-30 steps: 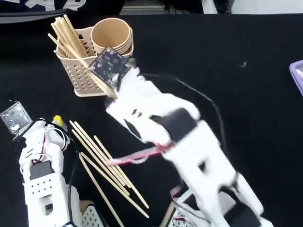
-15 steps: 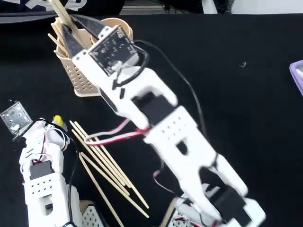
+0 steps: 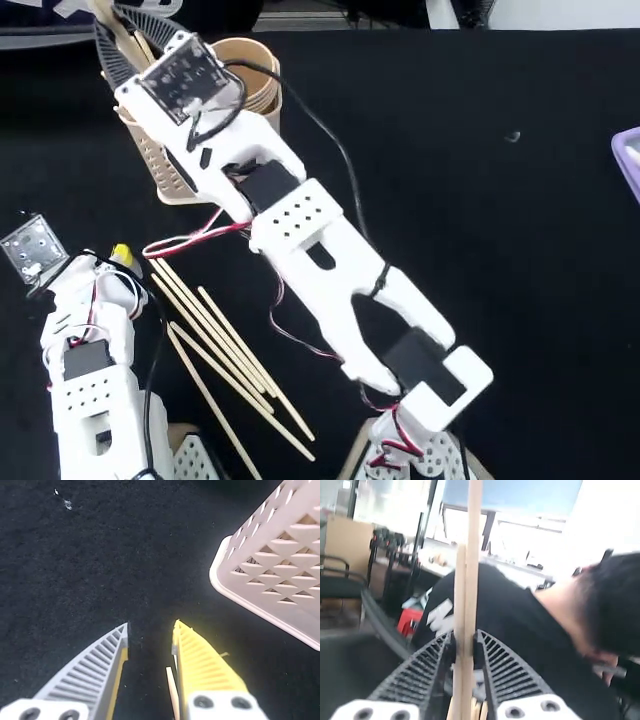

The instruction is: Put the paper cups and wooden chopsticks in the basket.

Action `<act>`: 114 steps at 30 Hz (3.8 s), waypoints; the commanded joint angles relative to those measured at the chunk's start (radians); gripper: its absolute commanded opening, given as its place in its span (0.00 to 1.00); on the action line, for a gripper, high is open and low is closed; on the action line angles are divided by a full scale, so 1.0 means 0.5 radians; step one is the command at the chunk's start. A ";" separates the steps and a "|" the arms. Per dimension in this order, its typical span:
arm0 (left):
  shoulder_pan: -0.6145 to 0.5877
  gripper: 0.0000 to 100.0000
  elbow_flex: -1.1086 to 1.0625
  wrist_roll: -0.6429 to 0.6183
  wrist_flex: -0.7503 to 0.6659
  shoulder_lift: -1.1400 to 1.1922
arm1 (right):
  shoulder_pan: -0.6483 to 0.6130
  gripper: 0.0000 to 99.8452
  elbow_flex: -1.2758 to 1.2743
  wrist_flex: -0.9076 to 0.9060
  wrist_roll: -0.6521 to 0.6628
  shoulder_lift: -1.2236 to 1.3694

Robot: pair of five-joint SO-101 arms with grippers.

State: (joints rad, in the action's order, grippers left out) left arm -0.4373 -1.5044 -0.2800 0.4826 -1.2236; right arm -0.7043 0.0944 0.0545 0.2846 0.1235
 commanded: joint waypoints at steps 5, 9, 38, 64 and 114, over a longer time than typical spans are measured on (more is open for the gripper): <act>-0.011 0.15 0.035 -0.006 -0.037 -0.034 | 0.018 0.09 0.124 -0.258 0.003 0.005; -0.011 0.15 0.035 -0.006 -0.037 -0.034 | 0.003 0.14 0.146 -0.328 0.003 -0.011; -0.011 0.15 0.035 -0.006 -0.040 -0.034 | -0.025 0.11 -0.158 -2.489 0.114 -0.879; -0.207 0.15 0.152 -0.080 0.080 -0.012 | -0.555 0.22 -2.036 -1.191 -0.230 -0.747; -0.201 0.15 0.146 -0.077 0.083 -0.015 | 0.249 0.01 -1.557 -1.998 0.101 -1.665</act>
State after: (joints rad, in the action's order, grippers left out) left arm -0.5278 -1.4922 -0.3122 0.5224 -1.2236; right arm -0.6199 -0.7587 -1.0027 0.3337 -0.4933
